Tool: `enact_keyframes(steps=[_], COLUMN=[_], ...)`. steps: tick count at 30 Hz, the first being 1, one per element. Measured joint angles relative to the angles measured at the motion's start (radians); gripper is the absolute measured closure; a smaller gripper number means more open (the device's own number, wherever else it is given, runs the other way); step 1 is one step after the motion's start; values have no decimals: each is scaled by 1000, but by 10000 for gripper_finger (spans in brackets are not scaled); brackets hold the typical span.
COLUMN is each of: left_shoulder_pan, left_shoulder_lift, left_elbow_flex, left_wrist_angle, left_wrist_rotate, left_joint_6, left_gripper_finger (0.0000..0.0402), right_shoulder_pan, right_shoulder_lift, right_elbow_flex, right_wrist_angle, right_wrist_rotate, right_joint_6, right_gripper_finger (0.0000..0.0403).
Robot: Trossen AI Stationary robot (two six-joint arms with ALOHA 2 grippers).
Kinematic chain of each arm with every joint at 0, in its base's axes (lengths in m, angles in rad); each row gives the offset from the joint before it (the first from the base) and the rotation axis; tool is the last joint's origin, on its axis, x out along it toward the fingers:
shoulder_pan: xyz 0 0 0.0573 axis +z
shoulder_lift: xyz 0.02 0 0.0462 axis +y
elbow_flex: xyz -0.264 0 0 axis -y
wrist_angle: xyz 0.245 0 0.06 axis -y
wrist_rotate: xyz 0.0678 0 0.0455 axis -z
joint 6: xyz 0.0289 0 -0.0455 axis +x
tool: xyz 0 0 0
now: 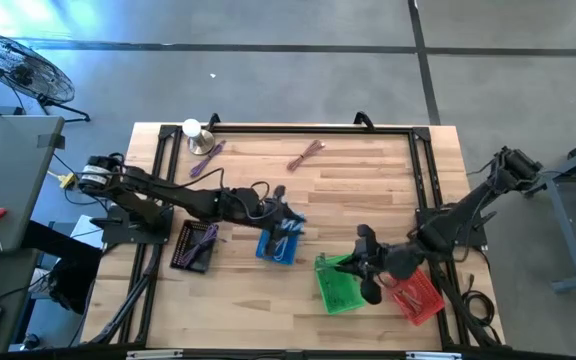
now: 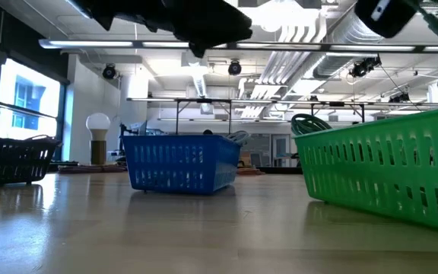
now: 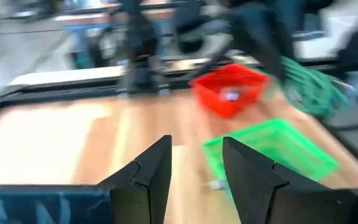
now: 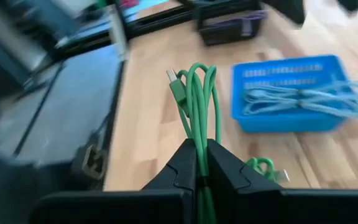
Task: Pick & Place USB Port
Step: Put the green USB cable into the green bin
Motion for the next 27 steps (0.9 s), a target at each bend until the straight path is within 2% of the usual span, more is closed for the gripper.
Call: enact_keyframes(steps=[5,10,18,22,27], left_shoulder_pan=[0,0,0,0,0], left_shoulder_lift=[-58,-92,-93,-93,-93], left_elbow_flex=[0,0,0,0,0], left_wrist_angle=[-99,-191,-251,-281,-322], left_wrist_rotate=[-190,-311,-323,-321,-271], left_joint_6=[-41,-87,-131,-132,-157], left_gripper_finger=[262,262,262,262,262], right_shoulder_pan=[64,100,142,154,154], right_shoulder_lift=[109,250,429,467,492], right_elbow_flex=[0,0,0,15,33], right_wrist_angle=[1,51,165,180,179], right_wrist_rotate=[207,322,433,442,437], right_joint_6=[179,305,405,464,523], right_gripper_finger=[393,393,393,393,393])
